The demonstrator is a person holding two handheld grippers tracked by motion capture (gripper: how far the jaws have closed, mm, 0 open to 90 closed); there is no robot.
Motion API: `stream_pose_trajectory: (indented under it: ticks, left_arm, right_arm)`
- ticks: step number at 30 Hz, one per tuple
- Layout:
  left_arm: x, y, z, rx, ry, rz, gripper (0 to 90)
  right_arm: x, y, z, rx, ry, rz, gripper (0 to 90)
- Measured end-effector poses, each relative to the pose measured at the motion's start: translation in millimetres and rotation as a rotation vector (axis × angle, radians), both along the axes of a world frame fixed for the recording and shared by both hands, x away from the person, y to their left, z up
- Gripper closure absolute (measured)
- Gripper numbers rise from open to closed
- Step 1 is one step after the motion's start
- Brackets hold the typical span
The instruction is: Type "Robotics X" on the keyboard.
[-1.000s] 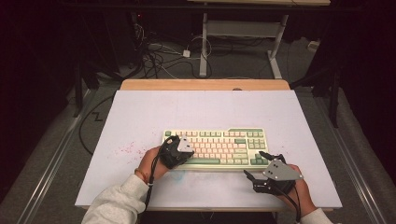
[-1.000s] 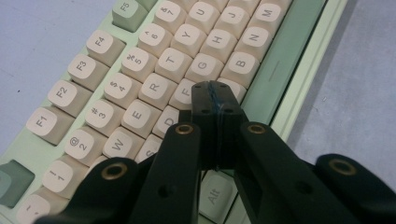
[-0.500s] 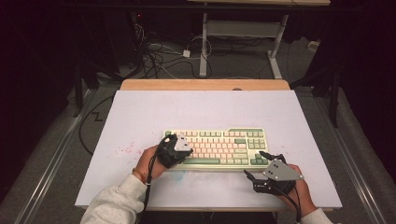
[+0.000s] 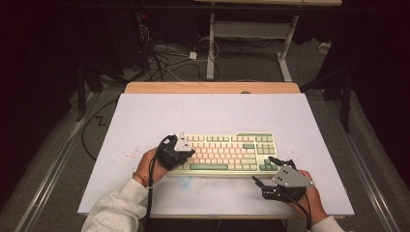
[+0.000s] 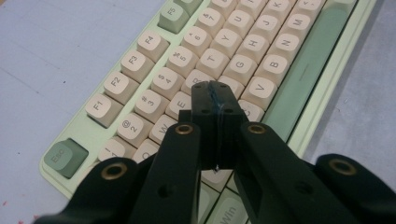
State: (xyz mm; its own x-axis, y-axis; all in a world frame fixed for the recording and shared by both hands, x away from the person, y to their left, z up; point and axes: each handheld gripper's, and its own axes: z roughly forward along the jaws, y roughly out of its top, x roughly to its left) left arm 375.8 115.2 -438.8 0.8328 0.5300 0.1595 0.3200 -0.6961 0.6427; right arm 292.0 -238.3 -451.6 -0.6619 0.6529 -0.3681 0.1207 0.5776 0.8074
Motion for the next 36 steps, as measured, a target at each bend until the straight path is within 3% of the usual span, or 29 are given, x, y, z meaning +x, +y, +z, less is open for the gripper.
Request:
stream_pose_trajectory:
  ticks: [13, 36]
  left_arm:
    - [6.2, 3.5, -5.8, 0.004, 0.013, 0.024, 87.3]
    - [6.6, 1.0, -12.4, 0.031, 0.013, 0.022, 87.6]
  right_arm:
    - [0.1, 0.6, -0.6, -0.004, 0.004, 0.002, 21.7]
    - [0.3, 2.0, -2.2, -0.017, 0.013, 0.013, 22.2]
